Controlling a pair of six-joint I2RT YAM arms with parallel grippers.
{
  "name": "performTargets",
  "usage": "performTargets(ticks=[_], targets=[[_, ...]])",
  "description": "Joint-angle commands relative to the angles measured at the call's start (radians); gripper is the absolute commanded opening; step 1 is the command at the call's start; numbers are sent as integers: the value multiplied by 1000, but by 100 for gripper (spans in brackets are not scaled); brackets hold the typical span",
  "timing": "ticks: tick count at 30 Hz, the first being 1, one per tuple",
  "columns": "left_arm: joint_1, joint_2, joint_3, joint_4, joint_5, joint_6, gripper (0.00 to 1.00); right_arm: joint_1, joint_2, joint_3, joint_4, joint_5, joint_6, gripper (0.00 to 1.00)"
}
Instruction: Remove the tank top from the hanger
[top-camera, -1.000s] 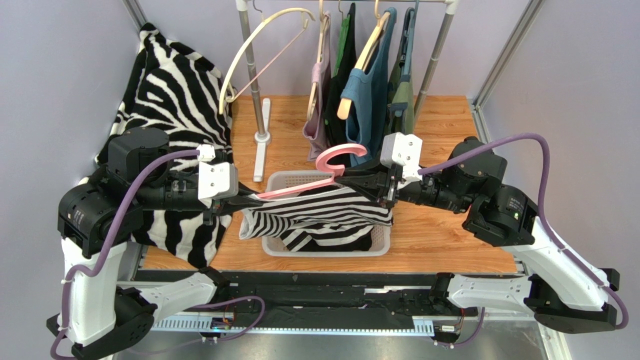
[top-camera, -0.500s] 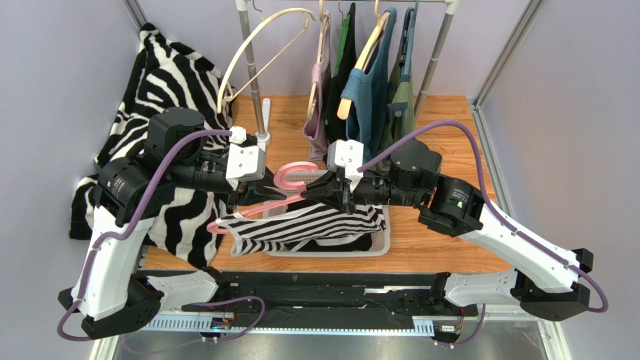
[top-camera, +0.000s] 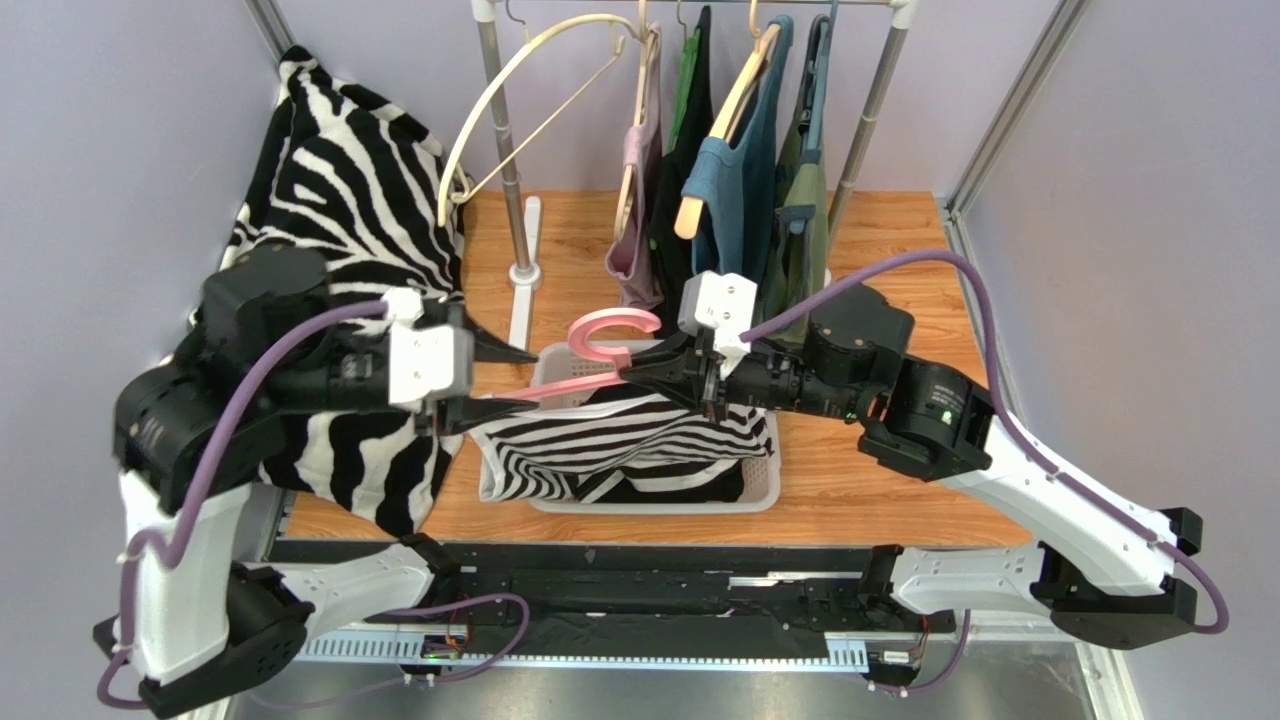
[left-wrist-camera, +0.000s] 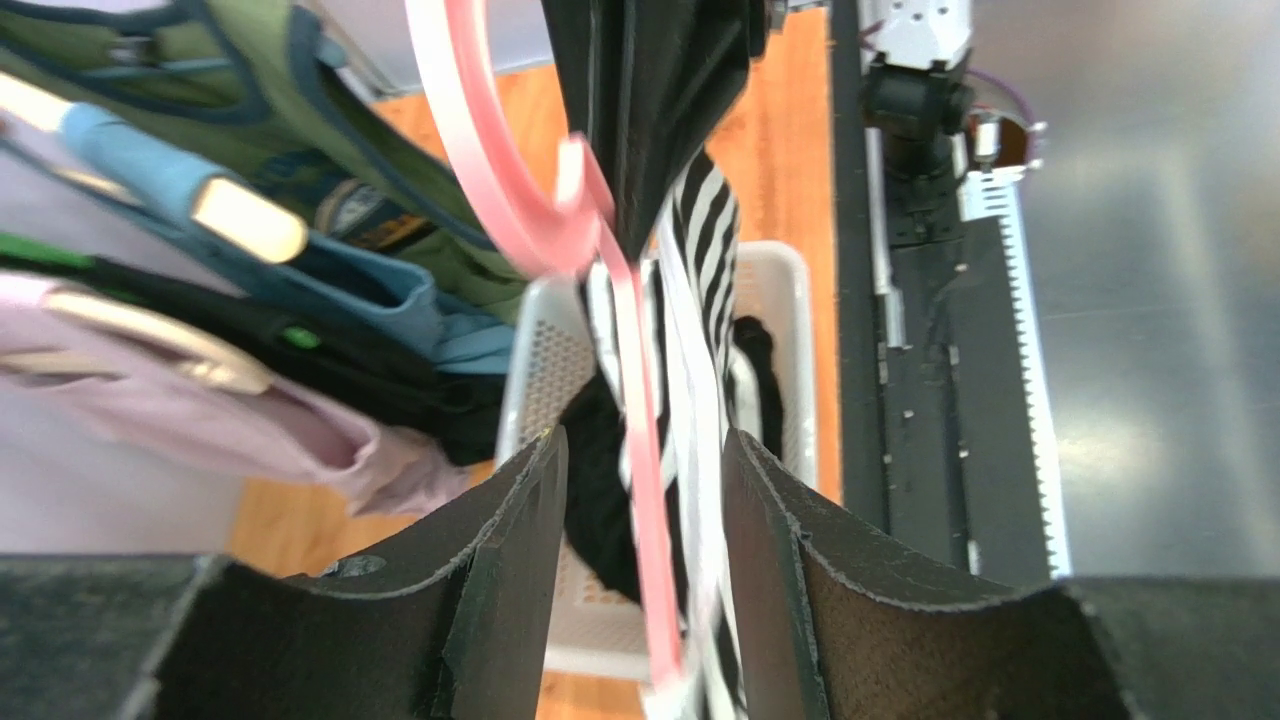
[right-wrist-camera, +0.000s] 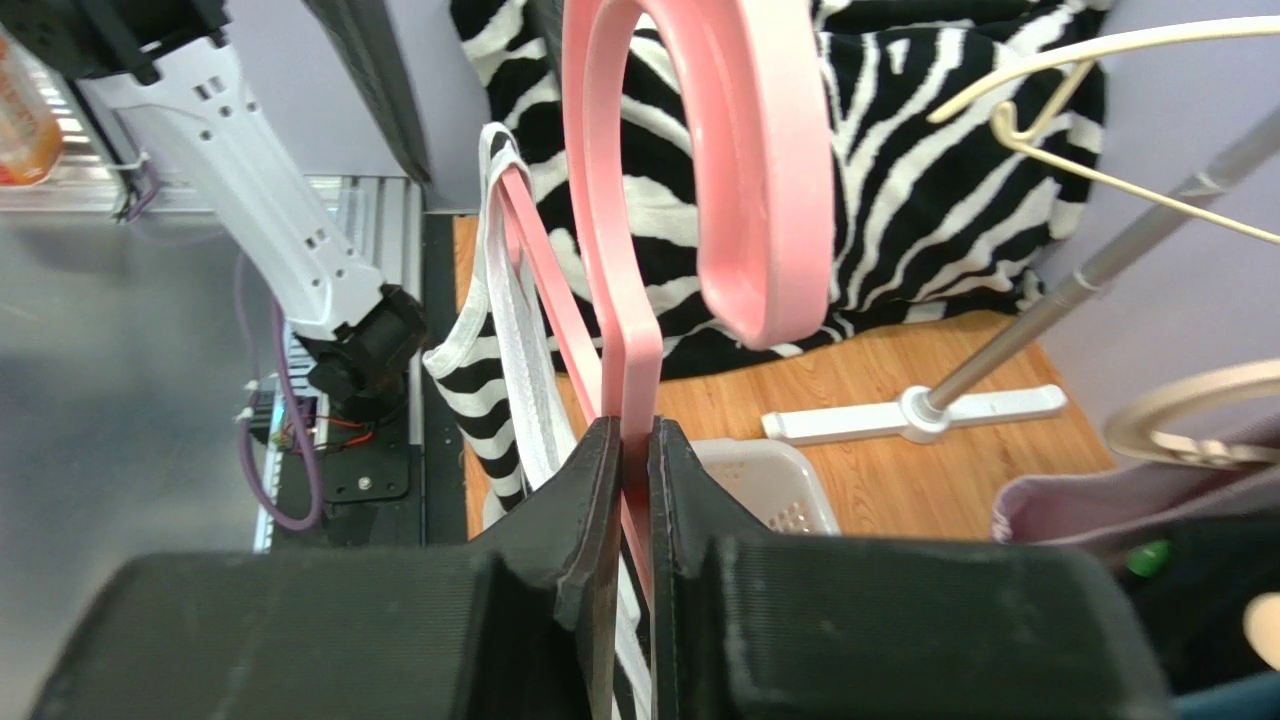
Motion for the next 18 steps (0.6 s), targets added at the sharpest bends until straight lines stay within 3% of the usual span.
performTargets(ticks=[1,6,11,18], targets=[[-4,-98,-36,-27,-92,67,49,-11,-70,27,9,87,-30,0],[5,-152,-83,-43,-167,97,30,-14,-91,35,-16,120,-42,0],[9,-157,-128,-20,-181,100,23,-16,-94,39,-30,115,-35,0],[11,-126,-160,23,-196,98,21,-16,-99,39,-28,110,-27,0]])
